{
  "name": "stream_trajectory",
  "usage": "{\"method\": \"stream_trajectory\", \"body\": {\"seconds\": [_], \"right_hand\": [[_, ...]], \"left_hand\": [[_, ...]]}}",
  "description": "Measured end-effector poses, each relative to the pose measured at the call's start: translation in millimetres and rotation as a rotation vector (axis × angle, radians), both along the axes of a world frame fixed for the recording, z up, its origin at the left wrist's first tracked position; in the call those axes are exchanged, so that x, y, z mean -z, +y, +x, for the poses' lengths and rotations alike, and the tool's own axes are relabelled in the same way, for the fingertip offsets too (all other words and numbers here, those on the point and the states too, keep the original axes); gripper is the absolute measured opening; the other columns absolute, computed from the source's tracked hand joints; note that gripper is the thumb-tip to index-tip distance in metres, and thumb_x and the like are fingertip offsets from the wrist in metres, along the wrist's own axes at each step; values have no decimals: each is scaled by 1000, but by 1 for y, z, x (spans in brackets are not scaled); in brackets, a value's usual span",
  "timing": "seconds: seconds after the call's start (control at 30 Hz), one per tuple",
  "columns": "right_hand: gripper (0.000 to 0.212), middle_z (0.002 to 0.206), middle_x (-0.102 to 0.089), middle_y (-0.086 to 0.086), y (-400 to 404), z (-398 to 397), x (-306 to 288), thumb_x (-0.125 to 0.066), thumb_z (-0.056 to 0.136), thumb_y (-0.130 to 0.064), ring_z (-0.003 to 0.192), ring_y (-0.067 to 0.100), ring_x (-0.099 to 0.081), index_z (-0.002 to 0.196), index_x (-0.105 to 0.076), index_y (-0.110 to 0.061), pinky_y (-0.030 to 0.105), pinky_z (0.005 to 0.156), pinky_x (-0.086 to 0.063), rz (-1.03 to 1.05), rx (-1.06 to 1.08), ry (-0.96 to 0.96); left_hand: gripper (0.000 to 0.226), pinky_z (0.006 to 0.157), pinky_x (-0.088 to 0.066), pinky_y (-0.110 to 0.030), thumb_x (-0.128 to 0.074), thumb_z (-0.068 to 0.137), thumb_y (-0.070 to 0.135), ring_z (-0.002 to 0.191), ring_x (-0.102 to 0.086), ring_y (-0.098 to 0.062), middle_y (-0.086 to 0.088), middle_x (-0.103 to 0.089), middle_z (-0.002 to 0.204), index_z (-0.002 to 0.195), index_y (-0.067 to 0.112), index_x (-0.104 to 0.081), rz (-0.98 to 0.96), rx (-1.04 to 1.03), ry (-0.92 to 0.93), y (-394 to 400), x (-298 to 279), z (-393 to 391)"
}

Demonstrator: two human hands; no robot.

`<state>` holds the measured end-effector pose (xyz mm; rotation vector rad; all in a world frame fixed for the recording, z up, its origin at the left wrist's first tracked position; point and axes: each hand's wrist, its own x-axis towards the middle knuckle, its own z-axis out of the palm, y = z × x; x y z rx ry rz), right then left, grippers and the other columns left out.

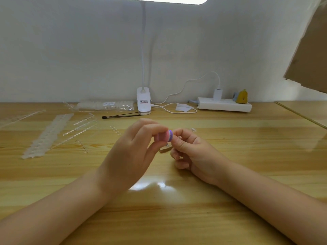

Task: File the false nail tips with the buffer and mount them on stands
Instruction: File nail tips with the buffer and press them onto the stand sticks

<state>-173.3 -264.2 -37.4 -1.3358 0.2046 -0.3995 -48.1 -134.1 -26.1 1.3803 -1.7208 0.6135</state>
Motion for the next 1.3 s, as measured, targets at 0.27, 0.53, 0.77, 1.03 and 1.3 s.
{"method": "stream_trajectory", "body": {"seconds": [0.27,0.53,0.77,1.03,1.3], "right_hand": [[8,67,-54,-6,0,-1,-4,-61,79,-22,54,7,-44,81,-57,-15,17,43,-28,24,-2,27],[9,61,-54,-8,0,-3,-9,-55,80,-18,55,10,-44,82,-51,-11,17,41,-27,61,-52,78],[14,67,-53,-2,0,-3,-7,-63,84,-16,57,9,-45,86,-49,-14,18,44,-28,27,-107,62],[8,69,-56,-6,-1,-2,-3,-57,84,-22,57,8,-47,88,-52,-18,17,45,-34,18,-51,23],[5,71,-53,-6,0,-1,-3,-60,82,-23,57,8,-47,83,-56,-19,17,43,-34,25,-18,12]], "left_hand": [[16,79,-52,-37,-62,92,12,83,-62,-26,-12,-66,93,107,6,-59,-34,-136,-204,-1,4,8],[17,68,-55,-39,-73,85,10,78,-65,-29,-11,-68,89,100,6,-67,-84,-239,-440,3,-1,23],[20,78,-52,-34,-67,89,12,82,-62,-24,-10,-66,94,106,9,-57,-53,-126,-418,-1,5,8],[21,85,-53,-23,-58,92,12,90,-60,-9,-3,-59,102,107,-2,-61,28,10,115,-4,6,-5],[21,83,-49,-12,-60,93,23,95,-59,-1,11,-54,102,110,13,-55,12,7,290,-1,5,-6]]}}
